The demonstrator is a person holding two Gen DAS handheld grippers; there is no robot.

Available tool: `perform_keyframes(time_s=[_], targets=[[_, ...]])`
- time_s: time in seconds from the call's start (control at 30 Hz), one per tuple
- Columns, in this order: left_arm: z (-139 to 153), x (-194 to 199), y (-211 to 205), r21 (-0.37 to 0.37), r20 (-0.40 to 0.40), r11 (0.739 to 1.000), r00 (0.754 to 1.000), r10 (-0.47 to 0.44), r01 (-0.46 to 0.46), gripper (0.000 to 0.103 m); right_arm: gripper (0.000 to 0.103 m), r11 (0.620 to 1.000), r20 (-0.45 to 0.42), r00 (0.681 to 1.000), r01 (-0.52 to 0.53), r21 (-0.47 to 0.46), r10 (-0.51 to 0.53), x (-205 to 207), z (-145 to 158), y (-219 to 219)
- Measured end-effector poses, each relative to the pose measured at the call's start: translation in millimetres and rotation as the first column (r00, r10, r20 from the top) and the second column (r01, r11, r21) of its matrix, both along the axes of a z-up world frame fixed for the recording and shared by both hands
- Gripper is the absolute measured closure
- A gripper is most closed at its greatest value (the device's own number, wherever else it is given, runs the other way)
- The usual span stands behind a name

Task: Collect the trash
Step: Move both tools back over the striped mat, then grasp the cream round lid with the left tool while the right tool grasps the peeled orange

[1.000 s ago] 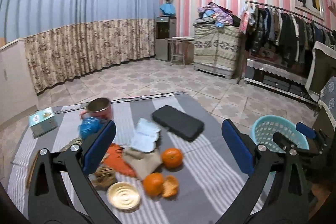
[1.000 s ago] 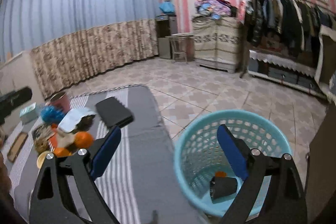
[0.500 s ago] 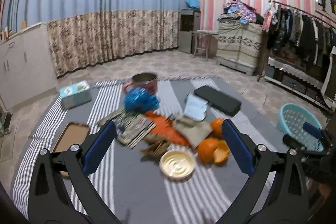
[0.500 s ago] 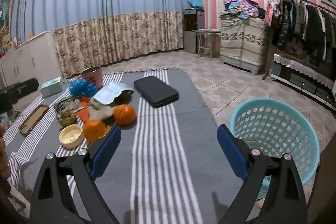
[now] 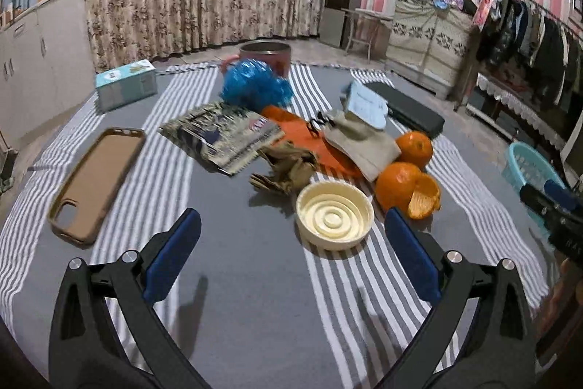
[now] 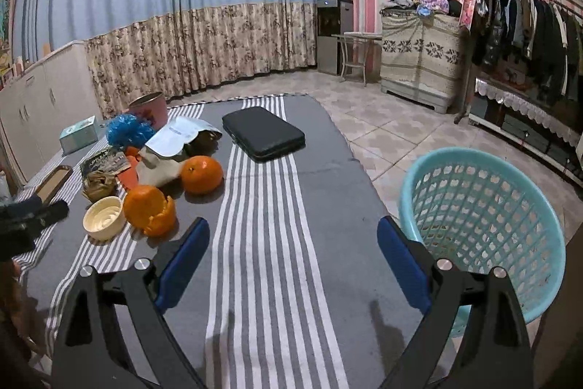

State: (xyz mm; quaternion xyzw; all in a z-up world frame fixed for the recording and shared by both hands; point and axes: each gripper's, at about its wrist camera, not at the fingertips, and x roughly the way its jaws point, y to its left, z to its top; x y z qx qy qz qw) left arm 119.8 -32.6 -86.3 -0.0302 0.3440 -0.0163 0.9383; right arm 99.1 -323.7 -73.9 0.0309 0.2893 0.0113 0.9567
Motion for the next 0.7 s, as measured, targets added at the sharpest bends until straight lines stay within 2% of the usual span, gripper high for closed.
perform_keyframes(time_s=[0.1, 0.27, 0.4, 0.53, 0.67, 0.7], targets=[[-10, 9, -10, 0.029, -0.055, 0.999, 0.998, -0.014, 0.016, 0.006, 0.012, 1.000, -0.008, 1.000, -0.002, 0.019, 0.002, 4, -2, 3], [-19, 28, -18, 0.006, -0.138, 0.999, 0.990, -0.040, 0.041, 0.009, 0.012, 1.000, -0.023, 1.000, -0.001, -0.026, 0.000, 9, -8, 14], [-32, 42, -31, 0.035, -0.221, 0.996, 0.973, -0.069, 0.078, 0.020, 0.012, 1.000, -0.033, 0.999, 0.012, -0.024, -0.013, 10, -10, 13], [-32, 46, -35, 0.041, -0.221, 0.995, 0.972, -0.082, 0.093, 0.025, 0.012, 0.999, -0.048, 0.998, 0.035, 0.017, -0.034, 11, -11, 7], [-30, 46, -35, 0.023, -0.209, 0.994, 0.973, -0.103, 0.110, 0.042, 0.012, 0.997, -0.061, 0.997, 0.054, 0.046, -0.052, 15, -13, 8], [-30, 45, -35, 0.022, -0.207, 0.993, 0.972, -0.108, 0.115, 0.042, 0.012, 0.997, -0.063, 0.997, 0.055, 0.047, -0.052, 16, -13, 10]])
